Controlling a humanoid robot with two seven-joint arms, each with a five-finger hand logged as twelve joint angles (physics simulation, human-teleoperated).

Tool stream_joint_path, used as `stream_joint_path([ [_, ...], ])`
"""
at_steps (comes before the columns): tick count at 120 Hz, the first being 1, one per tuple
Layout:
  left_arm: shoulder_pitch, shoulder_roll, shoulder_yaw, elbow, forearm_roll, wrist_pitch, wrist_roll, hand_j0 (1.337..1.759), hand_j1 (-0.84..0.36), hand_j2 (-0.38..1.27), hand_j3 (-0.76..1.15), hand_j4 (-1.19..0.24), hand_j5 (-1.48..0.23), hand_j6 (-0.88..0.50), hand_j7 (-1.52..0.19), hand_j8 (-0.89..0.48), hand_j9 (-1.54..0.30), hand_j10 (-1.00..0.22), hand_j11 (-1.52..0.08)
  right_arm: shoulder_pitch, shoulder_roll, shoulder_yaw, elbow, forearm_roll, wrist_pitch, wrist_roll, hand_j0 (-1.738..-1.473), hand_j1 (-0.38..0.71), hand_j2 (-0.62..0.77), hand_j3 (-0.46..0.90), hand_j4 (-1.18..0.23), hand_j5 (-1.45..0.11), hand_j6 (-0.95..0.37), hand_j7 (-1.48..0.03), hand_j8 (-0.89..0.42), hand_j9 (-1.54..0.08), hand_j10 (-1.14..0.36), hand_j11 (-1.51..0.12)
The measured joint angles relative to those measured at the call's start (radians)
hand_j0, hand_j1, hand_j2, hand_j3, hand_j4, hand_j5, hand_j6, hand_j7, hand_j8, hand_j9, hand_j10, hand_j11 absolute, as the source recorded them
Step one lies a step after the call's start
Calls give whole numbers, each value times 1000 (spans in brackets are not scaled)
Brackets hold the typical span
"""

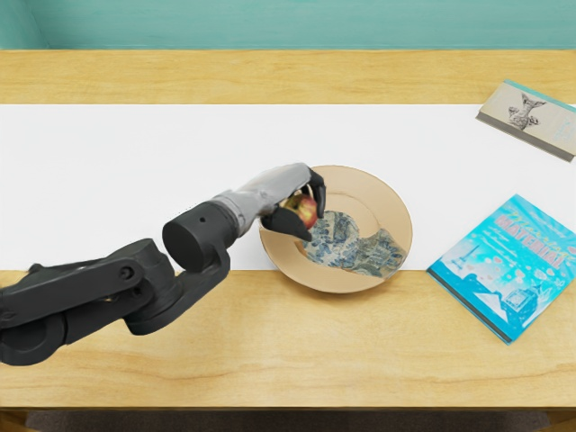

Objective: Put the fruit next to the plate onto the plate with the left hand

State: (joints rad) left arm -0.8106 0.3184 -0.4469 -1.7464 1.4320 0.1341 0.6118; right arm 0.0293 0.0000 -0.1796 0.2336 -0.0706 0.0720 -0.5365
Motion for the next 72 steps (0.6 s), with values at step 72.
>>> stream_joint_path([
  [72,-88,-194,5,263,3,-45,-1,1644,-311,324,0,-727,-1074,-496,-1037,-390,-1024,-573,-1041,9,0,0,12,0,0,0,-1658,-349,0,0,0,0,0,0,0,0,0,0],
])
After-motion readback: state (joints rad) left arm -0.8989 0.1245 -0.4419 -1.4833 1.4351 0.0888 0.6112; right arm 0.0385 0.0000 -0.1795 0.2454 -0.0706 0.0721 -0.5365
